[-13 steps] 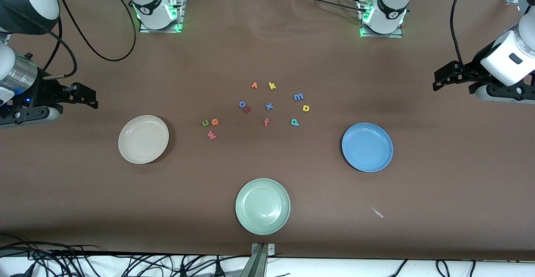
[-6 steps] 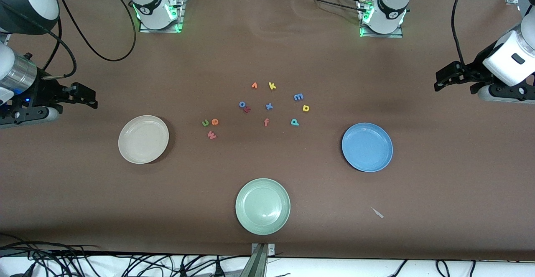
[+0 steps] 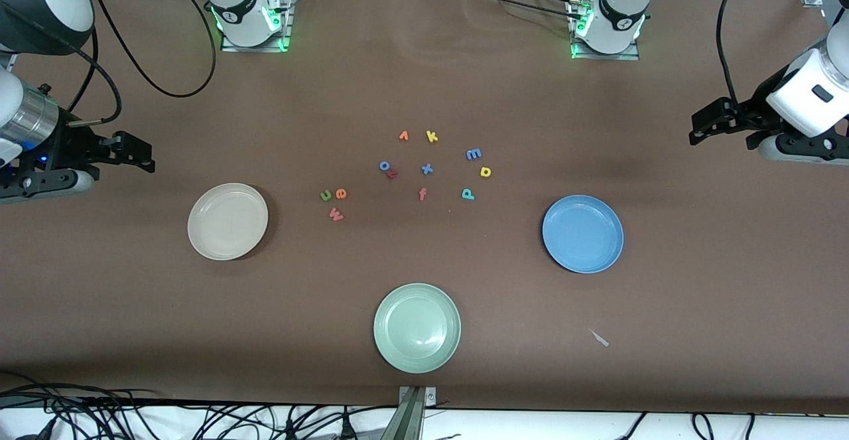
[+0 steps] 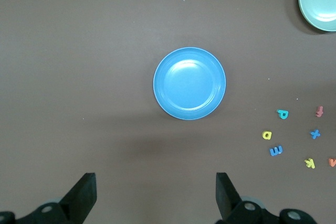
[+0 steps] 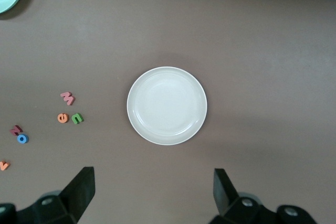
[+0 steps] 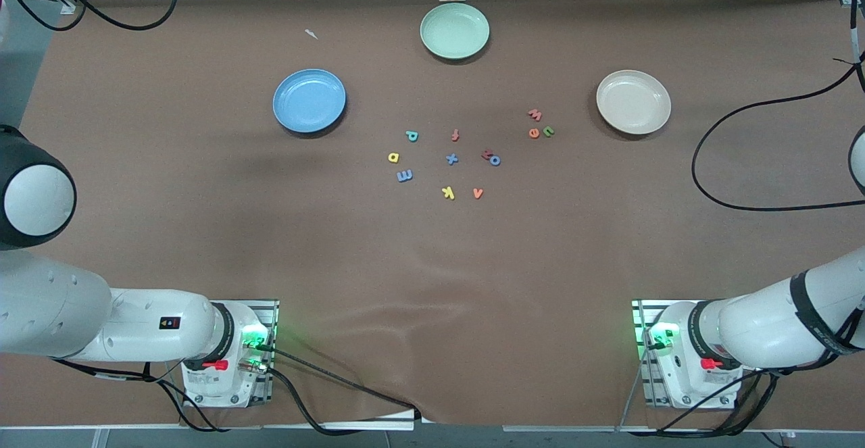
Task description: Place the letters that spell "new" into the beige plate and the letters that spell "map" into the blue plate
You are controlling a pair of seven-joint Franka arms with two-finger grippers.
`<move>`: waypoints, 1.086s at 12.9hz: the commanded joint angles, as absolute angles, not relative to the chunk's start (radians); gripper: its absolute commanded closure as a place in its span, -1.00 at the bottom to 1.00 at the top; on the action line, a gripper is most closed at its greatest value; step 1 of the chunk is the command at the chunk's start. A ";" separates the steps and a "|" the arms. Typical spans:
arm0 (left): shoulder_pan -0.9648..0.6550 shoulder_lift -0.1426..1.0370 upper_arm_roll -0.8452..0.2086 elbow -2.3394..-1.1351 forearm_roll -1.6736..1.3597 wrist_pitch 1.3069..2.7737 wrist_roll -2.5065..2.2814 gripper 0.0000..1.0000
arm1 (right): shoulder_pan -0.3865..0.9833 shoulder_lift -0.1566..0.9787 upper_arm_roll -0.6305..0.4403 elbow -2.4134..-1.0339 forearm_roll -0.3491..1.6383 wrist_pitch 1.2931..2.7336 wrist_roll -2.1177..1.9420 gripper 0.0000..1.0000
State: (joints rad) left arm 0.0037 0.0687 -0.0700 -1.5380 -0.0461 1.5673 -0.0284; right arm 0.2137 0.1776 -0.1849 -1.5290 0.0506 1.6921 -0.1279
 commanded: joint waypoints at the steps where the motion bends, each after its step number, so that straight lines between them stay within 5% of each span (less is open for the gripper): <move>1: 0.011 0.080 -0.072 -1.508 -0.063 1.549 -0.029 -1.00 | 0.213 0.169 -0.183 -1.523 0.038 1.681 -0.120 -1.00; 14: 0.015 0.081 -0.071 -1.508 -0.064 1.551 -0.031 -1.00 | 0.213 0.169 -0.183 -1.523 0.038 1.683 -0.118 -1.00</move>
